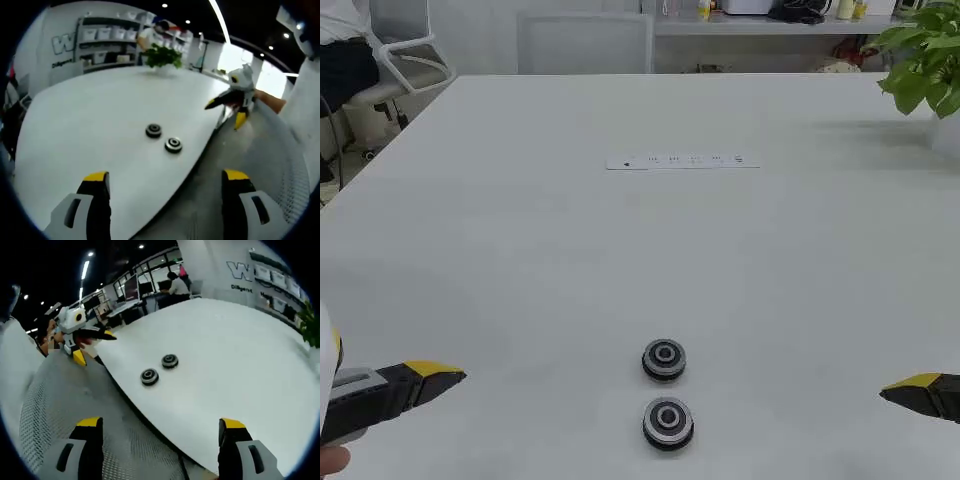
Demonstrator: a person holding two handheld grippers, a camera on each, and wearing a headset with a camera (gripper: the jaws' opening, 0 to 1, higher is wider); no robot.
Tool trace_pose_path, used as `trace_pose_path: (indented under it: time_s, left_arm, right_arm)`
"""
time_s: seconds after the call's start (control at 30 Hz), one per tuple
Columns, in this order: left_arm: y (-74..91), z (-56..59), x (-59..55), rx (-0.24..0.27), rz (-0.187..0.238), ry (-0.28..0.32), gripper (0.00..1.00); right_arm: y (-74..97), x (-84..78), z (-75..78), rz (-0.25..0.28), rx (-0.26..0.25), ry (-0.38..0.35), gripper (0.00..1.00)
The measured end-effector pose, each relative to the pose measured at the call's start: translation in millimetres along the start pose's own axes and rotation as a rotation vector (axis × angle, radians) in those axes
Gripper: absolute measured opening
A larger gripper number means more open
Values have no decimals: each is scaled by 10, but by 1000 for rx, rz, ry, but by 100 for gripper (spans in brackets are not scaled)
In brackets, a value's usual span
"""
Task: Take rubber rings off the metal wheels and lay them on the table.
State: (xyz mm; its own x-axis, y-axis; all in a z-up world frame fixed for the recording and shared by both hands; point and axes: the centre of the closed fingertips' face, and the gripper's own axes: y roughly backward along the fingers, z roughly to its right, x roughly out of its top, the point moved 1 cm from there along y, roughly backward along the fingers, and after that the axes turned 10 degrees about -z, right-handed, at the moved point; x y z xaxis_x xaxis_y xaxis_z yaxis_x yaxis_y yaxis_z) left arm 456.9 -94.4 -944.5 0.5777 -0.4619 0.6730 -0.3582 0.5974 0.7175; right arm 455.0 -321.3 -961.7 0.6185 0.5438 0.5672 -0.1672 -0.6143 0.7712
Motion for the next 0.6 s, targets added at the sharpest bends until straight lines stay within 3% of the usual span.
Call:
trace_pose_path:
  time_s: [0.13,0.6]
  left_arm:
    - [6,-16,10,10,7,7,92]
    - [-6,-14,-12,10,-7,4,92]
  right_arm:
    - [-14,-4,-36,-4,27,3,95]
    - [5,18,-7,20,14,-11,95]
